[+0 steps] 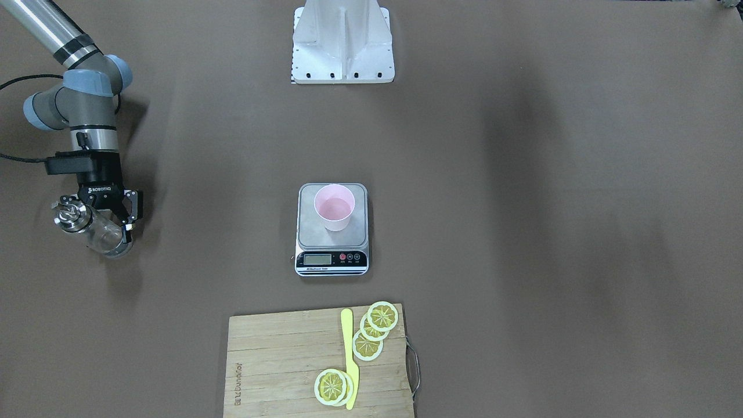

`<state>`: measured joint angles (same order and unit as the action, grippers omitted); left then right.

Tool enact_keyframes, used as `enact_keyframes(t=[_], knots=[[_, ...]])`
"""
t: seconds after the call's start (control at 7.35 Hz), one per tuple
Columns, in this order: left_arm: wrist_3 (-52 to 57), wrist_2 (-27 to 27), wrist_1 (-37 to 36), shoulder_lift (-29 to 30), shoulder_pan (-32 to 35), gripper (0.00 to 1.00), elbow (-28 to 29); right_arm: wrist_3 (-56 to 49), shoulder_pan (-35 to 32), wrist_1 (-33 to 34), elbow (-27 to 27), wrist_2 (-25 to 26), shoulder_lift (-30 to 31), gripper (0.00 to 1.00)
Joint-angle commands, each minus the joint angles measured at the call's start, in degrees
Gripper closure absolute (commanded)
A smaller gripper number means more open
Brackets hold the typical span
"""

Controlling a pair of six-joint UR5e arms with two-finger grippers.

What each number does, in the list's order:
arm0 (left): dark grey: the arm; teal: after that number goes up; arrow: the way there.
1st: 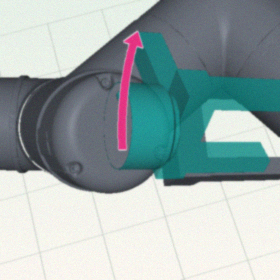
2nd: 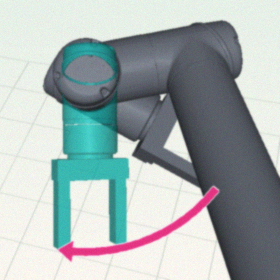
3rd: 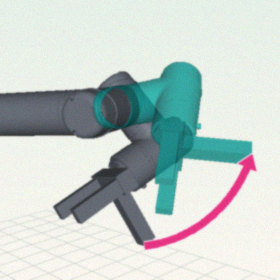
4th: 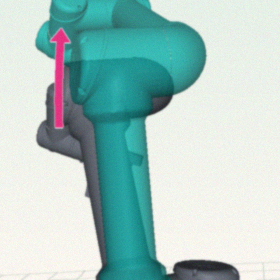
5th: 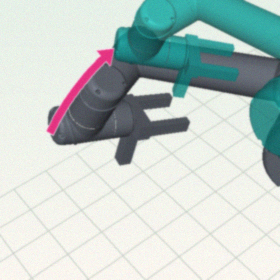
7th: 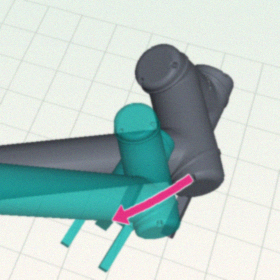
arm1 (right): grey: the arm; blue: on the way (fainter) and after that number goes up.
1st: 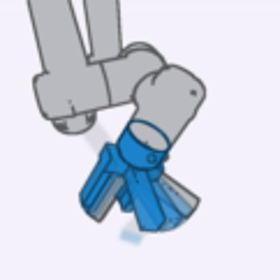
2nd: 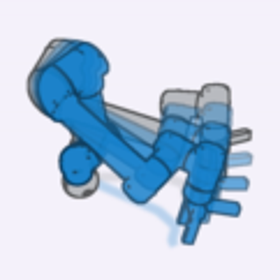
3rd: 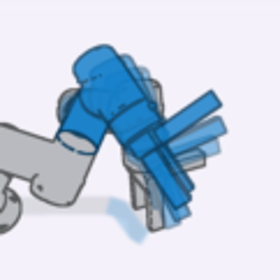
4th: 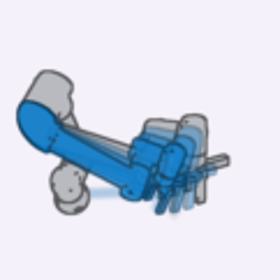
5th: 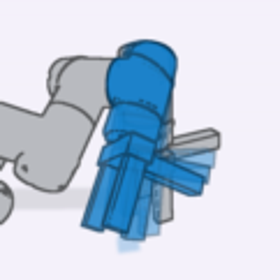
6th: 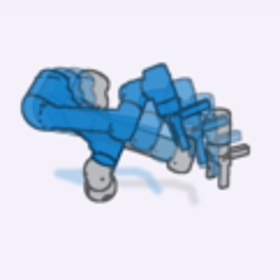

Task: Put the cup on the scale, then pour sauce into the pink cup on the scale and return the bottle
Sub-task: 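Lower the glass bottle onto the table with the right gripper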

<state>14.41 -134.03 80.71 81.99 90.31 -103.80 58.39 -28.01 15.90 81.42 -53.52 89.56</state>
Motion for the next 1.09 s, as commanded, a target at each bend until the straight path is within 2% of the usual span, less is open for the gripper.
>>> enact_keyframes(t=[0.0, 0.14, 0.27, 0.95], knots=[[0.0, 0.0, -0.03, 0.01, -0.04, 0.02, -0.09, -0.21, 0.06, 0.1, -1.86, 2.0, -0.08, 1.0], [0.0, 0.0, -0.03, 0.01, 0.04, 0.02, -0.17, -0.91, 0.84, 0.1, -3.54, 4.11, -0.96, 0.07], [0.0, 0.0, -0.03, 0.01, -0.04, 0.02, -0.18, -2.13, 0.85, -0.34, -3.55, 3.96, -0.88, 0.0], [0.0, 0.0, -0.03, 0.01, 0.04, 0.02, -0.26, -2.49, 0.76, -0.43, -0.67, 3.78, -0.35, 0.0]])
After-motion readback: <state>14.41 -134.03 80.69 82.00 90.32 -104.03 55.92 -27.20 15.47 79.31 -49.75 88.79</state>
